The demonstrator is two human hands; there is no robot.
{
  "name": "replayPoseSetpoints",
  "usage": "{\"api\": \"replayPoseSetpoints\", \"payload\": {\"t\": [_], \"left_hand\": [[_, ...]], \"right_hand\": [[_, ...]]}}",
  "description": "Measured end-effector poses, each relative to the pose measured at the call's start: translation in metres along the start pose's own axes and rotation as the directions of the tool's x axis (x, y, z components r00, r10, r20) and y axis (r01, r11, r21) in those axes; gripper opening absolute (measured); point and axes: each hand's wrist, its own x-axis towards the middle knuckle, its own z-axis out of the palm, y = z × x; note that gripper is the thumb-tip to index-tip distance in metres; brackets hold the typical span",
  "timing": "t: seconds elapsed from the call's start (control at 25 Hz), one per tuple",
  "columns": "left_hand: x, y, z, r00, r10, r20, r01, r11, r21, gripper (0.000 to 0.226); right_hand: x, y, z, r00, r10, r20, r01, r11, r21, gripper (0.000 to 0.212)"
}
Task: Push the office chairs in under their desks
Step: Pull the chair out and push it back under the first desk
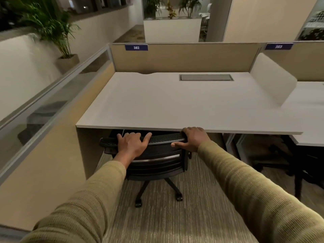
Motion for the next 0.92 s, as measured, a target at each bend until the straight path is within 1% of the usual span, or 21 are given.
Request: {"api": "replayPoseSetpoints", "payload": {"t": [0.16,0.28,0.44,0.68,0.8,0.92], "left_hand": [[-0.031,0.006,-0.002,0.995,0.043,-0.09,-0.043,0.999,0.002,0.071],[-0.066,0.014,-0.001,0.992,0.048,-0.12,-0.049,0.999,0.003,0.072],[-0.106,0.039,-0.002,0.988,0.066,-0.141,-0.071,0.997,-0.028,0.078],[-0.135,0.096,-0.01,0.981,0.1,-0.164,-0.112,0.992,-0.066,0.082],[-0.141,0.117,-0.01,0.98,0.107,-0.168,-0.12,0.991,-0.066,0.083],[-0.136,0.131,-0.01,0.977,0.113,-0.179,-0.127,0.989,-0.071,0.083]], "right_hand": [[-0.05,0.0,0.005,0.999,0.003,-0.039,-0.002,1.0,0.021,0.089],[-0.094,0.003,0.016,0.998,-0.01,-0.068,0.013,0.999,0.045,0.084],[-0.147,0.013,0.025,0.986,0.016,-0.169,-0.015,1.0,0.008,0.09],[-0.198,0.054,0.014,0.967,0.074,-0.242,-0.087,0.995,-0.044,0.104],[-0.21,0.072,0.013,0.966,0.108,-0.233,-0.13,0.988,-0.081,0.108],[-0.209,0.084,0.011,0.968,0.152,-0.199,-0.175,0.979,-0.102,0.108]]}}
